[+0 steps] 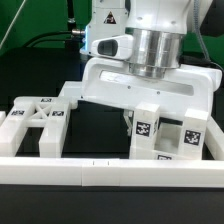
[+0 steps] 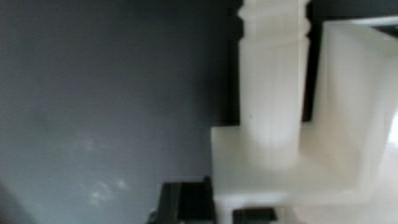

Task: Assemble chair

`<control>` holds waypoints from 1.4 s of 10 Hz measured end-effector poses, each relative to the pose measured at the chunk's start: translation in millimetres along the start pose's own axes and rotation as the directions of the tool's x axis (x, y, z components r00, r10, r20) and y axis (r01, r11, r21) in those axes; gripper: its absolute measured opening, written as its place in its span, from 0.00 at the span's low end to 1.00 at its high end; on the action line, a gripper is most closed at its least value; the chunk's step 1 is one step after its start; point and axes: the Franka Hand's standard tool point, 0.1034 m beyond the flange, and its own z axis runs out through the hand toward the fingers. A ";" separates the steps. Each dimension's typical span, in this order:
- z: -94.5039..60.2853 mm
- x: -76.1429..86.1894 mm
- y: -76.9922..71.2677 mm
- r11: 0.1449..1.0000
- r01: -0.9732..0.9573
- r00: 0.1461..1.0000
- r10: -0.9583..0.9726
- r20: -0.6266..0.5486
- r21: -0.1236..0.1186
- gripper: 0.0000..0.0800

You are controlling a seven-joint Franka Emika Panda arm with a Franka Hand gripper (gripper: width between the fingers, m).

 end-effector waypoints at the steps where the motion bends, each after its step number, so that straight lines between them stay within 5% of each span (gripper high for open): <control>1: -10.5 2.1 5.8 1.000 0.011 1.000 -0.011 0.009 0.010 0.04; 4: -41.0 17.9 27.9 0.999 0.024 0.999 -0.025 0.037 0.040 0.04; 6: -42.7 22.7 33.3 0.999 0.004 0.998 -0.006 0.064 0.040 0.04; 9: -45.9 8.2 33.1 0.999 0.004 0.956 -0.017 0.292 0.046 0.04; 12: -62.2 17.7 39.2 0.981 0.149 0.886 -0.188 0.423 0.124 0.04; 14: -60.2 9.3 47.4 0.986 0.129 0.816 -0.164 0.554 0.102 0.04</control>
Offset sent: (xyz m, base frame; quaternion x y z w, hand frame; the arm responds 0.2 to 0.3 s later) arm -0.0019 -0.0305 0.0419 0.0056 -0.0330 -0.0582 0.9977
